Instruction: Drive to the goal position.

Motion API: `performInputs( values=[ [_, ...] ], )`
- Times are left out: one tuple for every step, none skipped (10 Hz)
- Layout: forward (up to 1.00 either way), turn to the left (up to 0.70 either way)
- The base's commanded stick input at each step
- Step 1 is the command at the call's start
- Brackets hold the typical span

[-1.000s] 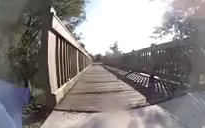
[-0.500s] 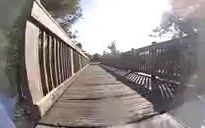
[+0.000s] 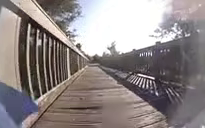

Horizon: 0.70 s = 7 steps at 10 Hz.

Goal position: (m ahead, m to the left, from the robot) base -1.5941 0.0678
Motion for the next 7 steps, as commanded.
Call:
performInputs(
  values=[
    [1.00, 0.00],
    [1.00, 0.00],
    [1.00, 0.00],
    [1.00, 0.00],
    [1.00, 0.00],
    [1.00, 0.00],
    [1.00, 0.00]
  ],
)
